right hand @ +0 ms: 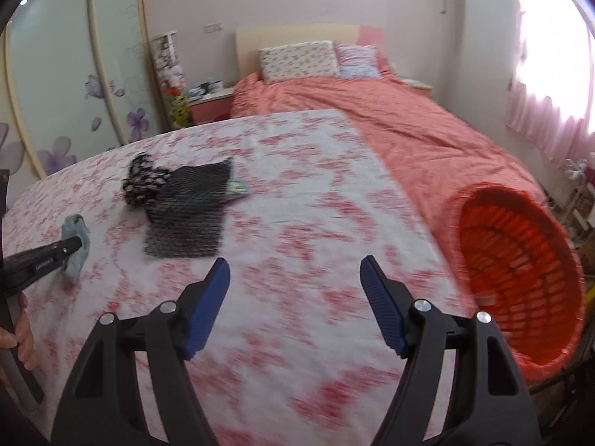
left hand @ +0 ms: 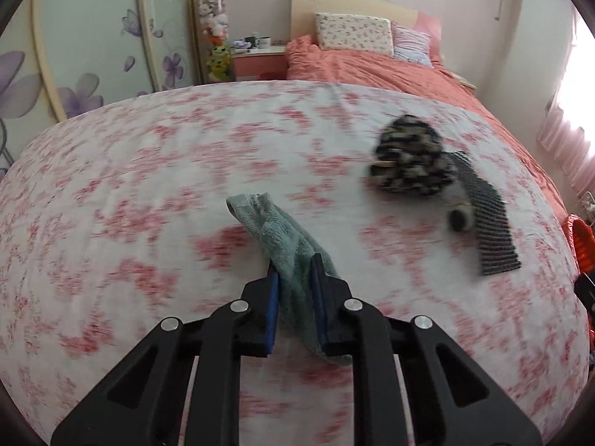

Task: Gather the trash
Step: 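Grasp the mint-green sock with the left tool while the right tool grasps the black mesh pad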

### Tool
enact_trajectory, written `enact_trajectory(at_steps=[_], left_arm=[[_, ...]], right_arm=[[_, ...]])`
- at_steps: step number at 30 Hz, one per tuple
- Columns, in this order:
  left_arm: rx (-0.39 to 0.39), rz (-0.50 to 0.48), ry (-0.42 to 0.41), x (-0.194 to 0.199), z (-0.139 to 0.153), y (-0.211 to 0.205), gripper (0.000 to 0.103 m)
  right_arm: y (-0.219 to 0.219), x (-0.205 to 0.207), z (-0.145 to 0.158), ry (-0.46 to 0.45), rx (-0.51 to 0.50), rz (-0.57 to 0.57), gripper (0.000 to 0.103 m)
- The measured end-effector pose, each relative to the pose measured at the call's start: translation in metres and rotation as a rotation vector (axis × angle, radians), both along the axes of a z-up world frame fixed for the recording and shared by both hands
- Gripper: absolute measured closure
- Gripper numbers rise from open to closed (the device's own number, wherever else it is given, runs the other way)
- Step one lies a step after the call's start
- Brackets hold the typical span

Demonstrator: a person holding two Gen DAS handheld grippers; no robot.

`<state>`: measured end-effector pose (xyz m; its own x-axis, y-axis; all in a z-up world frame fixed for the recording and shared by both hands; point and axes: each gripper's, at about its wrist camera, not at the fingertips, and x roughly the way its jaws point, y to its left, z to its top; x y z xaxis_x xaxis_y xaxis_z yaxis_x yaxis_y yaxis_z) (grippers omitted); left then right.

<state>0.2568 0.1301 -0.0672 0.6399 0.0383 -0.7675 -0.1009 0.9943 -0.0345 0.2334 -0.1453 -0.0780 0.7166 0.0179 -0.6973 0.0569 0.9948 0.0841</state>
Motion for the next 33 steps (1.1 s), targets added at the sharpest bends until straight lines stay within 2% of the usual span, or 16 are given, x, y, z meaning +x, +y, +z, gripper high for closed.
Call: enact_trajectory(at_steps=[4, 7, 16, 17, 18, 20, 22, 23, 28, 33], left_arm=[[-0.016, 0.006, -0.005, -0.002, -0.002, 0.008, 0.084], [-0.020, 0.008, 0.000, 0.000, -0.002, 0.006, 0.083], [-0.068, 0.010, -0.001, 0.000, -0.003, 0.015, 0.082], [-0.068, 0.010, -0.001, 0.000, -0.004, 0.016, 0.082], [-0.069, 0.010, -0.001, 0.000, -0.004, 0.016, 0.082], [-0.071, 0.010, -0.001, 0.000, -0.004, 0.016, 0.081], [-0.069, 0.010, -0.001, 0.000, -0.004, 0.016, 0.081], [-0.069, 0.010, -0.001, 0.000, -0.004, 0.016, 0.081], [-0.069, 0.010, -0.001, 0.000, -0.004, 0.016, 0.081], [-0.069, 0.010, -0.001, 0.000, -0.004, 0.015, 0.081]], right_arm=[[0.026, 0.028, -0.008, 0.056, 0.076, 0.044, 0.047], [0.043, 0.047, -0.013, 0.087, 0.106, 0.055, 0.051], [0.076, 0.086, -0.024, 0.139, 0.065, 0.061, 0.052], [0.078, 0.087, -0.025, 0.140, 0.053, 0.058, 0.052], [0.080, 0.087, -0.026, 0.143, 0.038, 0.053, 0.057], [0.079, 0.086, -0.025, 0.144, 0.014, 0.036, 0.076], [0.076, 0.086, -0.026, 0.143, 0.026, 0.049, 0.090], [0.076, 0.086, -0.026, 0.142, 0.024, 0.059, 0.093], [0.066, 0.072, -0.022, 0.120, -0.001, 0.063, 0.096], [0.028, 0.042, -0.011, 0.077, -0.026, -0.004, 0.096]])
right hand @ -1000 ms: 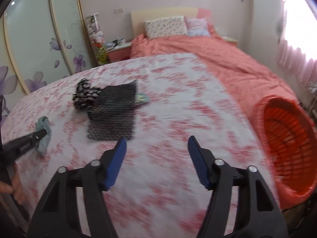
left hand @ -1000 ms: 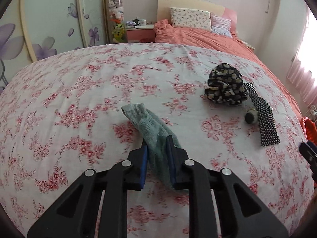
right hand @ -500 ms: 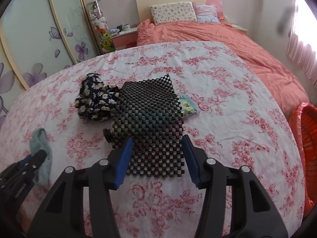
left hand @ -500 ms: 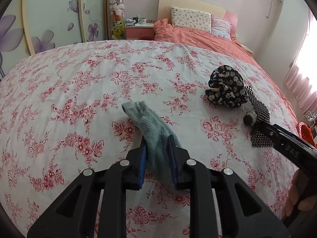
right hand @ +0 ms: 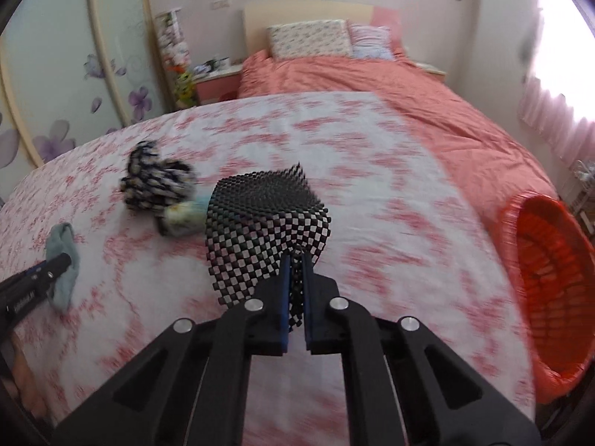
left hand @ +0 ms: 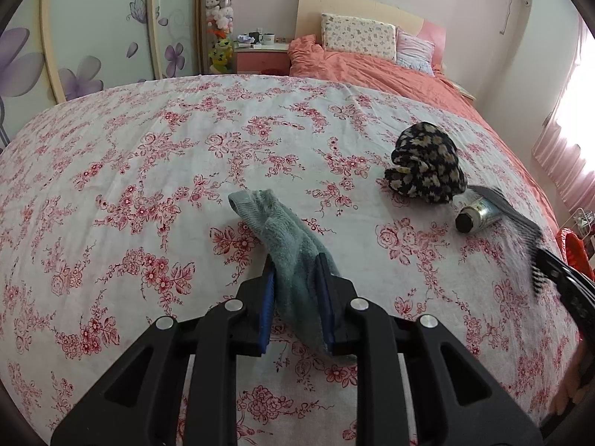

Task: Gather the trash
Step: 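Grasp the mint-green sock with the left tool while the right tool grasps the black mesh pad, then lift sock and mesh pad and carry them toward the orange basket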

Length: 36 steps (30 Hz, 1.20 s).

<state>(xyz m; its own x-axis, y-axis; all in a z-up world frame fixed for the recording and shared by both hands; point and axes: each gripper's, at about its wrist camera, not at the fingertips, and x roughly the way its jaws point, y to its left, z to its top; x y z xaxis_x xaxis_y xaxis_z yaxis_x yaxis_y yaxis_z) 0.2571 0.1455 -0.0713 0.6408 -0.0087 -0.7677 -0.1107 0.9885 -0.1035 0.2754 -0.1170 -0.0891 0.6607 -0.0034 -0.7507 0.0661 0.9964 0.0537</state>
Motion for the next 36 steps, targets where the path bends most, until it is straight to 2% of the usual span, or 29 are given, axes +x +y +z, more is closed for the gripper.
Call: enact_trajectory(at_steps=[3, 5, 8, 9, 10, 15, 21, 28, 30, 32, 36], left_arm=[[0.001, 0.000, 0.000, 0.000, 0.000, 0.000, 0.081], [0.003, 0.001, 0.000, -0.001, 0.000, -0.001, 0.081], [0.012, 0.003, 0.002, -0.001, 0.000, -0.002, 0.081], [0.016, 0.003, 0.002, -0.001, 0.000, -0.002, 0.081], [0.018, 0.003, 0.002, -0.001, 0.000, -0.002, 0.081], [0.020, 0.003, 0.003, 0.000, 0.001, -0.002, 0.081], [0.020, 0.003, 0.003, 0.000, 0.000, -0.003, 0.081], [0.022, 0.004, 0.003, 0.000, 0.000, -0.003, 0.081], [0.022, 0.004, 0.003, 0.000, 0.000, -0.004, 0.081], [0.022, 0.004, 0.003, 0.000, 0.000, -0.004, 0.081], [0.024, 0.004, 0.004, 0.000, 0.000, -0.004, 0.081]], right_arm=[[-0.030, -0.016, 0.002, 0.008, -0.007, -0.055, 0.096], [-0.048, -0.023, 0.001, 0.025, 0.032, -0.053, 0.095], [-0.057, -0.026, 0.001, 0.036, 0.098, -0.029, 0.077], [-0.057, -0.026, 0.001, 0.031, 0.108, -0.030, 0.063], [-0.057, -0.024, 0.002, 0.019, 0.114, -0.032, 0.057], [-0.050, -0.008, -0.003, 0.022, 0.130, -0.050, 0.047], [-0.032, 0.011, -0.014, 0.051, 0.046, -0.060, 0.037], [-0.024, 0.014, -0.018, 0.076, 0.039, -0.050, 0.027], [-0.021, 0.015, -0.019, 0.081, 0.024, -0.047, 0.026], [-0.019, 0.015, -0.019, 0.087, 0.002, -0.050, 0.030], [-0.025, 0.010, -0.018, 0.075, -0.003, -0.072, 0.057]])
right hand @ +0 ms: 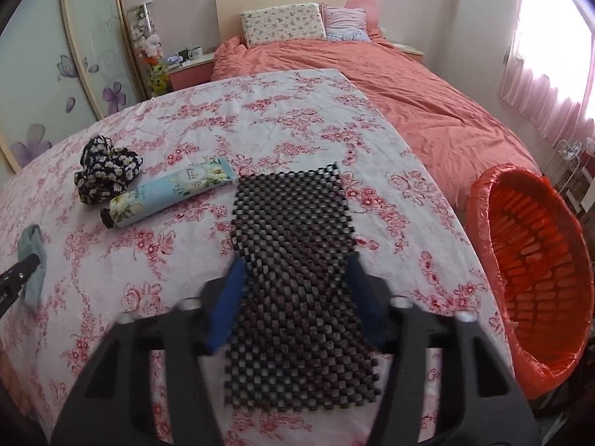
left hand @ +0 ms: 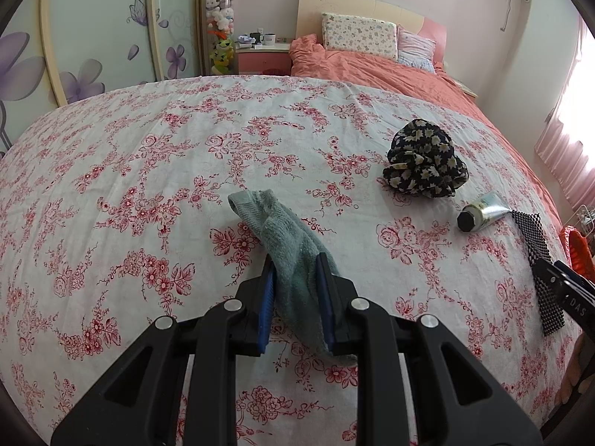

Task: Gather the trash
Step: 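Lift sock and mesh pad and carry them toward the orange basket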

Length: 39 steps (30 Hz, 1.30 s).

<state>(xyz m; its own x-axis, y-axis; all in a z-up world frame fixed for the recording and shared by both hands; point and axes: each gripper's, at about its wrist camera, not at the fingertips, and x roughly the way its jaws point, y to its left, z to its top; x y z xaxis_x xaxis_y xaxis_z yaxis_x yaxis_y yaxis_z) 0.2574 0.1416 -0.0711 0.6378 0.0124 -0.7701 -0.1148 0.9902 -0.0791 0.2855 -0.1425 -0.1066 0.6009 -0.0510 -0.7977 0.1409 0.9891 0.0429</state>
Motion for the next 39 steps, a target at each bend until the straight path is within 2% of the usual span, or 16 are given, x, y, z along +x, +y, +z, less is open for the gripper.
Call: enact_trajectory(at_steps=[5, 6, 9, 18, 20, 24, 31, 39], left_arm=[[-0.001, 0.000, 0.000, 0.000, 0.000, -0.001, 0.081], [-0.001, 0.000, 0.000, 0.000, 0.000, 0.000, 0.081], [0.004, -0.004, -0.001, 0.000, 0.000, -0.001, 0.080], [-0.013, -0.032, -0.003, 0.004, 0.001, -0.003, 0.080], [-0.025, -0.033, -0.005, 0.005, 0.002, -0.003, 0.087], [-0.029, -0.037, -0.021, 0.003, 0.009, -0.004, 0.090], [-0.006, -0.064, -0.081, -0.006, 0.035, -0.021, 0.091], [-0.002, -0.135, -0.146, -0.022, 0.070, -0.059, 0.091]], right_arm=[[-0.005, -0.004, 0.001, -0.008, 0.000, -0.012, 0.081], [-0.005, -0.004, 0.001, -0.009, -0.001, -0.013, 0.089], [-0.006, -0.009, 0.002, -0.021, 0.007, -0.004, 0.095], [-0.010, -0.023, 0.013, -0.051, 0.012, 0.007, 0.096], [-0.011, -0.027, 0.017, -0.061, 0.015, 0.004, 0.096], [-0.014, -0.038, 0.030, -0.100, 0.007, 0.001, 0.096], [-0.022, -0.060, 0.064, -0.195, 0.018, -0.010, 0.096], [-0.042, -0.093, 0.097, -0.300, 0.037, -0.040, 0.096]])
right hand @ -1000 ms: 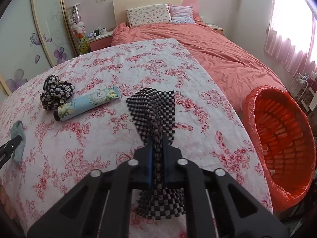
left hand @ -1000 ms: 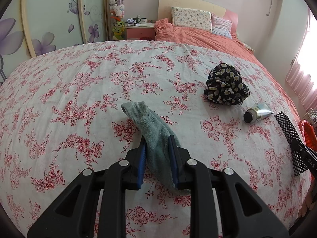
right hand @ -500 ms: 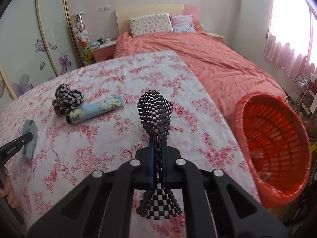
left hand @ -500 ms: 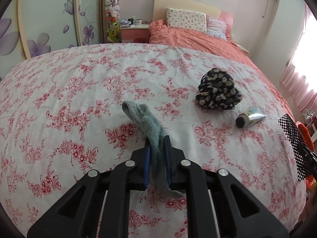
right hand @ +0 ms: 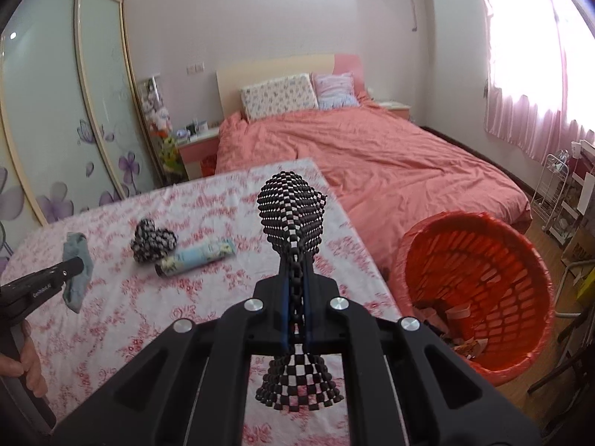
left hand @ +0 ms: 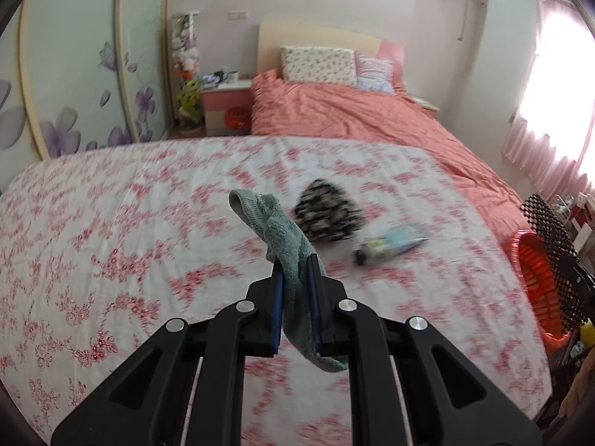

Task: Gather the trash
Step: 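Lift sock and mesh pad and carry them toward the orange basket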

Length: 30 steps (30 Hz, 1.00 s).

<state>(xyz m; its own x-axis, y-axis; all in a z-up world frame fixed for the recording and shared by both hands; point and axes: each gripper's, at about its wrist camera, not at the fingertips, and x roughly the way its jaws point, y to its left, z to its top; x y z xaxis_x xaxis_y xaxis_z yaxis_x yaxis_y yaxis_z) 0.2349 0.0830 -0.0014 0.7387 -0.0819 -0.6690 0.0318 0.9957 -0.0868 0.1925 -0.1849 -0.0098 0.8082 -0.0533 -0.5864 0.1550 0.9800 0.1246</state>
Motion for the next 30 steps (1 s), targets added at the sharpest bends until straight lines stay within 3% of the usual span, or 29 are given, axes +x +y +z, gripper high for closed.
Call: enact_trajectory(at_steps=[15, 30], left_arm=[[-0.017, -0.297, -0.089, -0.030, 0.041, -0.140, 0.091], [-0.042, -0.568, -0.048, -0.026, 0.023, -0.272, 0.091]], right_arm=[[-0.076, -0.062, 0.030, -0.119, 0.003, -0.158, 0.096], [-0.167, -0.084, 0.012, -0.134, 0.077, -0.311, 0.096]])
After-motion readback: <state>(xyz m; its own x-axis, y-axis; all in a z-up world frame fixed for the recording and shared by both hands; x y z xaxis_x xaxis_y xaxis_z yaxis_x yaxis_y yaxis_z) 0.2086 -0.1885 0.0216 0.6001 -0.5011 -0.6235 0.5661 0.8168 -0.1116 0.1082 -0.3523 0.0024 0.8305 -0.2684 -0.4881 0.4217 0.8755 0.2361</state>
